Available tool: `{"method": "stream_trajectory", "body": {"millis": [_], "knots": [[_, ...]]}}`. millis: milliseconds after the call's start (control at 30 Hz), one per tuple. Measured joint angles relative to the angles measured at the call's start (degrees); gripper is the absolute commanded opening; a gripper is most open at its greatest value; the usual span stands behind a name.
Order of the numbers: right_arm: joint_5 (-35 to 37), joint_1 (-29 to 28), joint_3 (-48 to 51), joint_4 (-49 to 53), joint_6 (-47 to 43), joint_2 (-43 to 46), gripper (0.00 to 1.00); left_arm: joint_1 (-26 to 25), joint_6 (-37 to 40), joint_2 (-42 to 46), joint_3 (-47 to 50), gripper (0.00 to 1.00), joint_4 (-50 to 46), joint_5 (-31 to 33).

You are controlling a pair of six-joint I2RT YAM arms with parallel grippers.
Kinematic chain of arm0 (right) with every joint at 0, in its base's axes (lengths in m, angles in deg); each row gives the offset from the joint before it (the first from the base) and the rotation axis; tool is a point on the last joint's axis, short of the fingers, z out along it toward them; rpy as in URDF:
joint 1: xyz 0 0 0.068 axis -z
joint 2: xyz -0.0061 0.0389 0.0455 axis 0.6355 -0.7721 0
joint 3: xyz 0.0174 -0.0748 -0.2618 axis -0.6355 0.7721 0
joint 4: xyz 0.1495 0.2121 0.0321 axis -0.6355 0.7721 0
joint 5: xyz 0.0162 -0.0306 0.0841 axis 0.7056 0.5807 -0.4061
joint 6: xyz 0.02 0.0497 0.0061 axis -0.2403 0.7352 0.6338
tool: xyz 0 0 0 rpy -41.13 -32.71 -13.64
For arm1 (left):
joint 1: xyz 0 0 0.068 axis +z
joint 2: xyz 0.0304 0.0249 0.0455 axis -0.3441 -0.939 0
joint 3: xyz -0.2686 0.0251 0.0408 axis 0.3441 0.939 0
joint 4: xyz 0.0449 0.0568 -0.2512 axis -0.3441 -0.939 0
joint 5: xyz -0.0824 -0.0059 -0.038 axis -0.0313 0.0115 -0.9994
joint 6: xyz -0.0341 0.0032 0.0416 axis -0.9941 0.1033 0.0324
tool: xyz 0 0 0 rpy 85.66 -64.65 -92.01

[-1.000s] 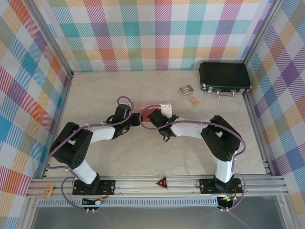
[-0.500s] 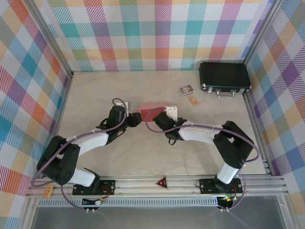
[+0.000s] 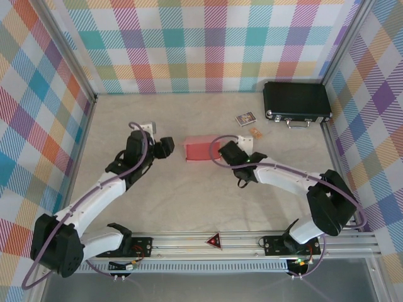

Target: Fold the paper box

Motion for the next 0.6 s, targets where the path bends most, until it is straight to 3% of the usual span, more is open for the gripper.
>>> {"method": "stream_trajectory", "body": {"millis": [133,267,433,600], "knots": [[-0.7,5.1,-3.4,1.1,-2.7,0.4,0.6,2.3,0.4,-6.6,-7.9,0.69,-3.5,-0.6],[-6.7,10.3,-7.5,-0.5,-7.9,0.3,0.6,3.1,0.6,-13.7,-15.1,0.69,-6.5,-3.1],[-20.3,15.6,-16.0,-3.0,-14.3,-2.8,0.59,3.1,0.7,-22.4,-23.3,0.62,-10.7,-8.8],[-33.9,16.4,-24.2,-3.3,-17.8,-9.4,0.57,3.1,0.5,-28.1,-27.1,0.6,-13.6,-13.6]]}}
